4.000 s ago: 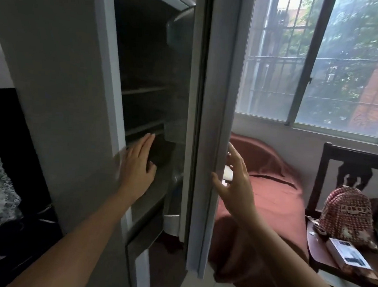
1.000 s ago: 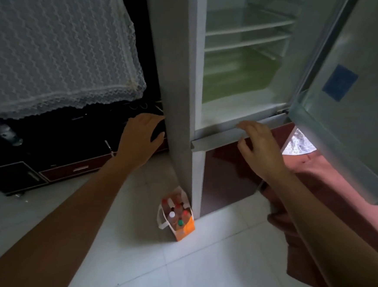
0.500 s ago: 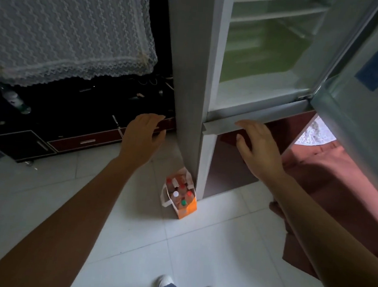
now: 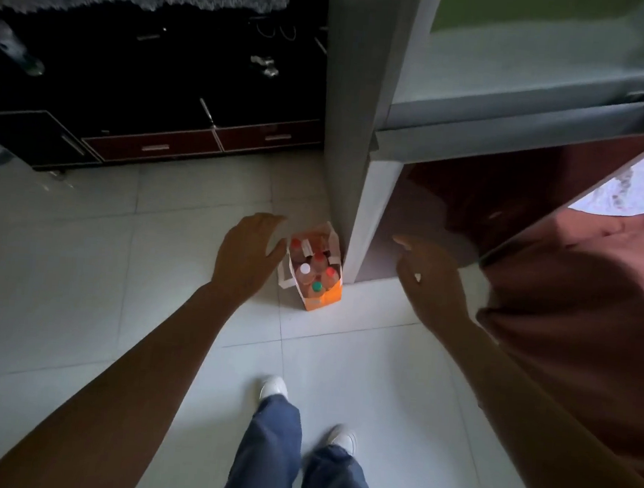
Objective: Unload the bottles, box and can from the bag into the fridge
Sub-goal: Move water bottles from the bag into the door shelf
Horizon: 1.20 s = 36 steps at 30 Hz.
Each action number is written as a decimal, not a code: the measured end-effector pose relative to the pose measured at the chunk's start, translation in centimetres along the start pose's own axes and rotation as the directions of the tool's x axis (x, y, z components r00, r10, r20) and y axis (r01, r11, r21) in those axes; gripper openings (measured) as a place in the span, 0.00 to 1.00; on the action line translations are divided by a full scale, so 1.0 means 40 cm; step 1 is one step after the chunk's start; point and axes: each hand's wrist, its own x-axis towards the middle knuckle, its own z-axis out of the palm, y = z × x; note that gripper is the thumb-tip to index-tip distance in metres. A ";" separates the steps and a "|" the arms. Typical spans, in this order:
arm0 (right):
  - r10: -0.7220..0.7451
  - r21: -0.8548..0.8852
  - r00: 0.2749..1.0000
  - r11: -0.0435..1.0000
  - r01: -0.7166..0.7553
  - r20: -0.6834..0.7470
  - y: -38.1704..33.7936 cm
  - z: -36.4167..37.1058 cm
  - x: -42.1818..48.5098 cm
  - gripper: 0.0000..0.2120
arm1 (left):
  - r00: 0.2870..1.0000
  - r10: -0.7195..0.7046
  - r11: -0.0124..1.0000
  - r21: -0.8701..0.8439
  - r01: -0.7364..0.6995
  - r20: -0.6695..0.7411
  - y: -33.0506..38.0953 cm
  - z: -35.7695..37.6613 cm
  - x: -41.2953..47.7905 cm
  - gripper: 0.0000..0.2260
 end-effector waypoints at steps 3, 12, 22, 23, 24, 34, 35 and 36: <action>0.027 -0.039 0.999 0.999 -0.026 0.022 0.071 0.120 0.015 0.20 | 0.999 -0.015 1.000 0.019 0.014 0.036 -0.067 0.110 0.014 0.16; 0.085 -0.118 0.989 0.990 -0.071 0.120 0.376 0.571 0.136 0.15 | 0.993 0.000 1.000 -0.019 0.002 0.122 -0.314 0.571 0.125 0.14; 0.065 -0.094 0.989 0.994 -0.053 0.134 0.634 0.910 0.255 0.15 | 0.973 0.037 0.995 -0.098 -0.015 0.227 -0.523 0.978 0.201 0.18; 0.053 -0.090 0.988 0.995 -0.039 0.149 0.650 0.930 0.264 0.15 | 0.968 0.043 0.994 -0.108 -0.016 0.247 -0.530 1.000 0.206 0.18; 0.041 -0.091 0.984 0.996 -0.026 0.171 0.664 0.949 0.274 0.16 | 0.962 0.053 0.993 -0.115 -0.023 0.269 -0.534 1.020 0.211 0.19; -0.039 -0.293 0.938 0.945 0.147 0.343 0.714 1.053 0.382 0.16 | 0.822 0.044 0.999 -0.048 -0.020 0.567 -0.524 1.143 0.244 0.05; -0.039 -0.327 0.929 0.930 0.168 0.368 0.715 1.060 0.390 0.16 | 0.803 0.020 1.000 -0.004 -0.021 0.596 -0.525 1.155 0.245 0.02; -0.034 -0.360 0.921 0.914 0.186 0.389 0.717 1.066 0.397 0.15 | 0.790 0.016 0.998 0.040 -0.051 0.613 -0.526 1.166 0.244 0.02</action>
